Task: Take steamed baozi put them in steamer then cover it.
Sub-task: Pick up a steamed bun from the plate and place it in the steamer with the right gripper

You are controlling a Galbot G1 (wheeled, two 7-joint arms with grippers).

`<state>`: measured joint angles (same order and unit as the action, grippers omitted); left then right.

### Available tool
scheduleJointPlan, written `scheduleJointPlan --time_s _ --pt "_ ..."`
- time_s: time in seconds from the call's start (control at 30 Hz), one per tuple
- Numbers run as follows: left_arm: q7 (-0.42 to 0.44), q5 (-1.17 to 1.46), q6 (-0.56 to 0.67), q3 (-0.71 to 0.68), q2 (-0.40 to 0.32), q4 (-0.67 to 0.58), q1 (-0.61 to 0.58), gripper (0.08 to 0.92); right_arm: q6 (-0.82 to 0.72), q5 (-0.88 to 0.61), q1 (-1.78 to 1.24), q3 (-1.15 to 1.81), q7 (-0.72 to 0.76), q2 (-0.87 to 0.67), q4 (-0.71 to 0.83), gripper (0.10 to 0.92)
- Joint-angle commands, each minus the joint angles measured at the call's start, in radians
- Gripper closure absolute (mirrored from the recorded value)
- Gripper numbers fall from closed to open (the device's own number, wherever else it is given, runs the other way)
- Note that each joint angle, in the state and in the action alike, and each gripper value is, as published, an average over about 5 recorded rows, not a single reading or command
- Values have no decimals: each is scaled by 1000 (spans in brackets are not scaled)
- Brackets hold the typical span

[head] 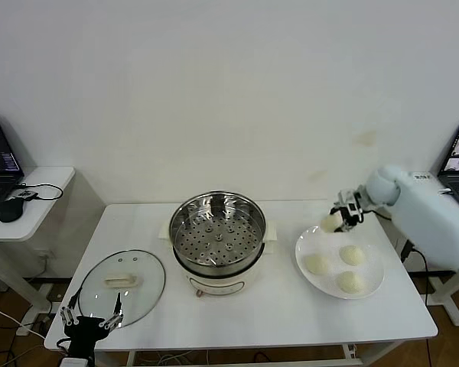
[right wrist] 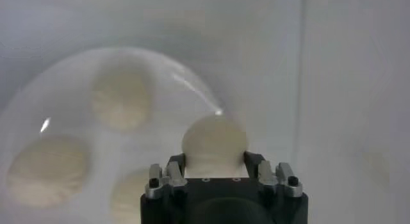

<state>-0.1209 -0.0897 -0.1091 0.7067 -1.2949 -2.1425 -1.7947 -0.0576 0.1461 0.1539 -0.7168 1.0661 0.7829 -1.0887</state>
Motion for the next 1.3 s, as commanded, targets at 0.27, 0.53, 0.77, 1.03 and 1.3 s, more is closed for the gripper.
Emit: scheduleJointPlan --time_s 0.27,0.53,0.77,1.03,1.3 --pt "2 5 -3 3 14 8 11 177 5 -394 437 -409 -78 128 -155 431" --pt "6 10 -5 11 18 23 25 177 92 -389 430 -492 -136 330 -121 431" --pt "6 21 -4 30 20 21 21 177 207 -300 387 -530 -153 473 -30 430" --pt "2 22 2 36 10 25 15 177 430 -70 323 -537 -197 578 148 423" --pt "2 24 4 35 13 29 19 177 543 49 271 -522 -224 637 269 423"
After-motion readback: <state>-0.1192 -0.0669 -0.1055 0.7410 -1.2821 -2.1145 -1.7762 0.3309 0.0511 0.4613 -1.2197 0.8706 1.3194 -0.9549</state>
